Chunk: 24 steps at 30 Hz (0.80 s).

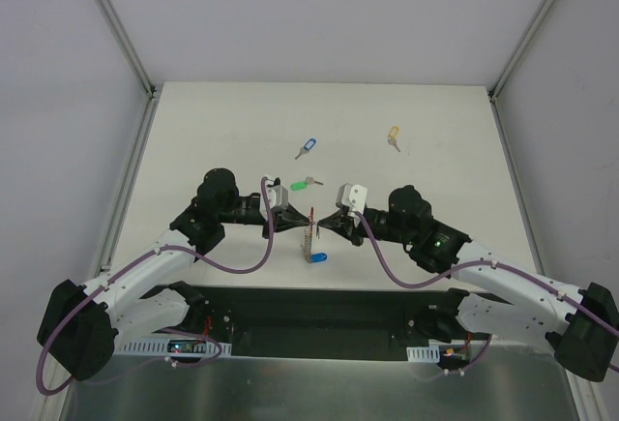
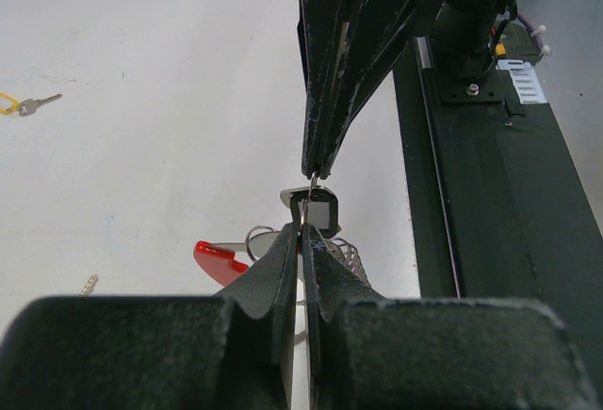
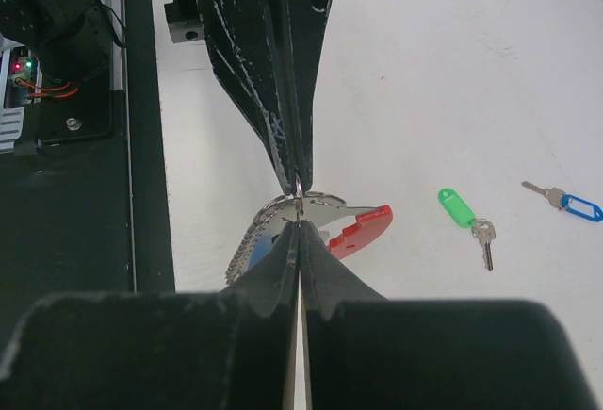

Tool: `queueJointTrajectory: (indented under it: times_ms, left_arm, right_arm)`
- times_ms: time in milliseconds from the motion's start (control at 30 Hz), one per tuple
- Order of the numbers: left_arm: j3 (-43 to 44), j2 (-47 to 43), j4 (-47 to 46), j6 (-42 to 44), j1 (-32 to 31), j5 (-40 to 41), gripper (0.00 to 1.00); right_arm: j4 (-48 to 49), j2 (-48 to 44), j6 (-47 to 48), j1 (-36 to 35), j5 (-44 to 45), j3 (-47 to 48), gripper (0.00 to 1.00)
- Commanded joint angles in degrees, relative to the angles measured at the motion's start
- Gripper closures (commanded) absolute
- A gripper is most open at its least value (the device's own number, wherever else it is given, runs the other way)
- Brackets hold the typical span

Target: Put the keys on the keyring

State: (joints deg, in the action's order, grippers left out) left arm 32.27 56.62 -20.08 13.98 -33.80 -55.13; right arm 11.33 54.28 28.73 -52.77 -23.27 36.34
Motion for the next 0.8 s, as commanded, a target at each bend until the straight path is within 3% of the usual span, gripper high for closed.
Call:
queueJointTrajectory:
  times_ms: [0,767]
  left_arm:
    - [2.09,-0.28,-1.19,1.05,-0.39,-3.31,1.00]
    - [2.09,0.16,1.62,6.41,-0.39,-6.48,1.00]
  right_arm:
    - [1.76,0.30,-0.34,-0.14,-1.25,2.42,0.99]
    - [1.76,-1.72,-0.96,-0.05,-2.22,1.10,0.99]
